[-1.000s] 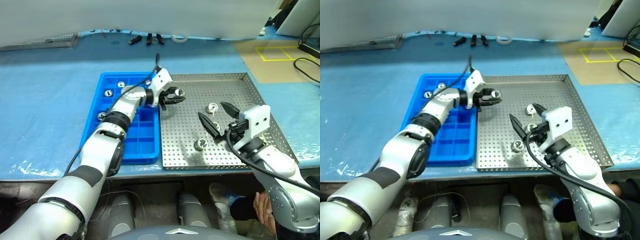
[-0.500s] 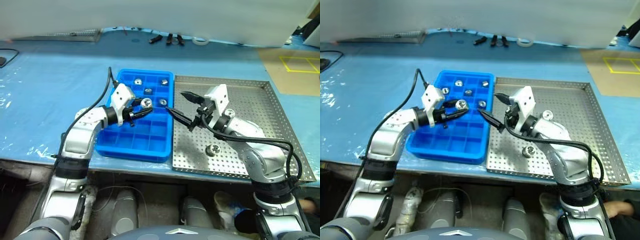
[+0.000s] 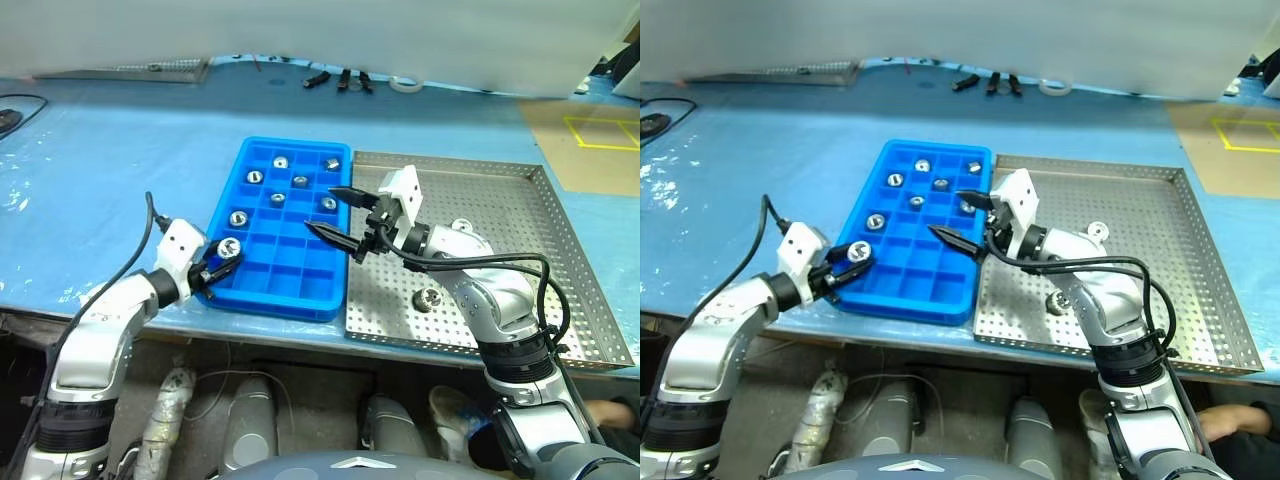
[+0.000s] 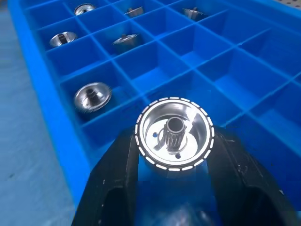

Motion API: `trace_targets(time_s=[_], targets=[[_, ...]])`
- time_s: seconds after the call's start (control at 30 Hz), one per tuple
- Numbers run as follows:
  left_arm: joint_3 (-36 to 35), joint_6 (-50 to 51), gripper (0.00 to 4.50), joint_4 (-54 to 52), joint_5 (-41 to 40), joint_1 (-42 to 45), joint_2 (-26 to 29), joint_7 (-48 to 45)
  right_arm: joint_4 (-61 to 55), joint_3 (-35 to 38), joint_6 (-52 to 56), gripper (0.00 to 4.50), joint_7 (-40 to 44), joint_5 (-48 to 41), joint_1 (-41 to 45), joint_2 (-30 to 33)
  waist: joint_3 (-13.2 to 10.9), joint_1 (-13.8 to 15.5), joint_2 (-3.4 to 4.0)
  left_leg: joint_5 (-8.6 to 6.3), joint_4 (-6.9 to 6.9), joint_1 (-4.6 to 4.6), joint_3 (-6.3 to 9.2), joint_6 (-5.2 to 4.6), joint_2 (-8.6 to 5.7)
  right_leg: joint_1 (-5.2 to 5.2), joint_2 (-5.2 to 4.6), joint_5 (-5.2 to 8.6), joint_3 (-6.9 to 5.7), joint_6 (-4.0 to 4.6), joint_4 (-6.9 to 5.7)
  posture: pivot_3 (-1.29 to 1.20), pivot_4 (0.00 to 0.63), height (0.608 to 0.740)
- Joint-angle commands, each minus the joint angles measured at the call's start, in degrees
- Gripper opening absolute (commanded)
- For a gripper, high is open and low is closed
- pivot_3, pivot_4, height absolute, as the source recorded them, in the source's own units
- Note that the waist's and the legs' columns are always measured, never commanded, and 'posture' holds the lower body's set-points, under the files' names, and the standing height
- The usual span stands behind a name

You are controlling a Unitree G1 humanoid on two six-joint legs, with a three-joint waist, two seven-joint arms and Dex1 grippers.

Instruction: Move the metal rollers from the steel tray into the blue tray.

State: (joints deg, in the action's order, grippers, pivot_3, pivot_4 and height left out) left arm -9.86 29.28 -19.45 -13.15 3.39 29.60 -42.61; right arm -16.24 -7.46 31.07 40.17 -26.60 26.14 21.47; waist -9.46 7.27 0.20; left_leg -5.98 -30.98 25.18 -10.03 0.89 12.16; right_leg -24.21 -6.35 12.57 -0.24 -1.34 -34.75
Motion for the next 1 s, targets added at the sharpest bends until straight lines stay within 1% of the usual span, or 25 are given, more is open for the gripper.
trace_targets(time_s=[0.03,0.13,0.27,0.53,0.57,0.63,0.77,1.0], targets=[[-1.45,-0.57,1.69,-2.44,-1.32,-1.16,0.80,1.55,-0.29,0.29,-1.49,4.26,1.14,-0.13,1.48,-0.26,0.00,0.22,0.00,0.00,0.00,0.00,0.00,0.01,0.02,0.00,0.02,0.00,0.00,0.00,0.00,0.22,0.150,0.740],[-0.72,-0.56,1.69,-2.39,-1.49,-1.37,1.05,2.29,0.08,0.23,-1.55,4.26,1.60,0.07,1.60,-0.21,0.00,0.39,0.00,0.01,0.00,-0.01,0.00,0.02,0.03,0.00,0.04,0.00,0.02,0.00,-0.01,0.22,0.150,0.740],[0.10,2.04,1.69,-4.20,-2.44,-1.15,1.42,3.30,0.26,0.16,-0.96,4.26,2.23,-0.14,1.41,-0.11,0.00,0.40,0.00,0.04,0.00,-0.03,0.00,0.06,0.10,-0.02,0.05,0.00,0.08,0.00,-0.02,0.22,0.150,0.740],[-0.67,6.00,1.69,-5.90,-4.40,-1.21,3.33,4.68,0.71,0.05,-0.63,4.26,3.59,-0.03,1.39,-0.19,0.00,0.41,0.00,0.05,0.00,-0.03,0.00,0.08,0.11,-0.04,0.06,0.00,0.08,0.01,-0.03,0.22,0.150,0.740],[-0.82,6.37,2.25,-5.93,-4.82,-1.10,3.42,4.79,0.83,0.02,-0.74,4.26,3.61,0.13,1.42,-0.26,0.00,0.41,0.00,0.05,0.00,-0.03,0.00,0.08,0.11,-0.03,0.06,-0.01,0.08,0.01,-0.03,0.23,0.150,0.740],[-1.04,6.94,2.73,-6.12,-5.57,-0.90,3.67,4.90,1.02,0.04,-0.87,4.26,3.65,0.29,1.46,-0.38,0.00,0.41,0.00,0.05,0.00,-0.03,0.00,0.08,0.11,-0.03,0.06,-0.01,0.08,0.02,-0.05,0.23,0.150,0.740],[-0.73,7.24,4.00,-6.10,-5.37,0.07,4.27,6.22,1.41,0.02,-1.24,4.26,3.67,0.72,1.52,-0.60,0.00,0.44,-0.01,0.06,0.00,-0.04,0.00,0.09,0.11,-0.03,0.06,-0.01,0.08,0.02,-0.08,0.22,0.150,0.740],[-1.27,7.25,4.00,-4.74,-8.86,3.79,4.65,4.95,1.51,0.31,-1.86,4.26,3.27,1.70,1.21,-0.77,0.01,0.54,-0.01,0.06,-0.03,-0.04,0.00,0.10,0.08,-0.02,0.06,-0.01,0.07,0.03,-0.11,0.20,0.150,0.740]])
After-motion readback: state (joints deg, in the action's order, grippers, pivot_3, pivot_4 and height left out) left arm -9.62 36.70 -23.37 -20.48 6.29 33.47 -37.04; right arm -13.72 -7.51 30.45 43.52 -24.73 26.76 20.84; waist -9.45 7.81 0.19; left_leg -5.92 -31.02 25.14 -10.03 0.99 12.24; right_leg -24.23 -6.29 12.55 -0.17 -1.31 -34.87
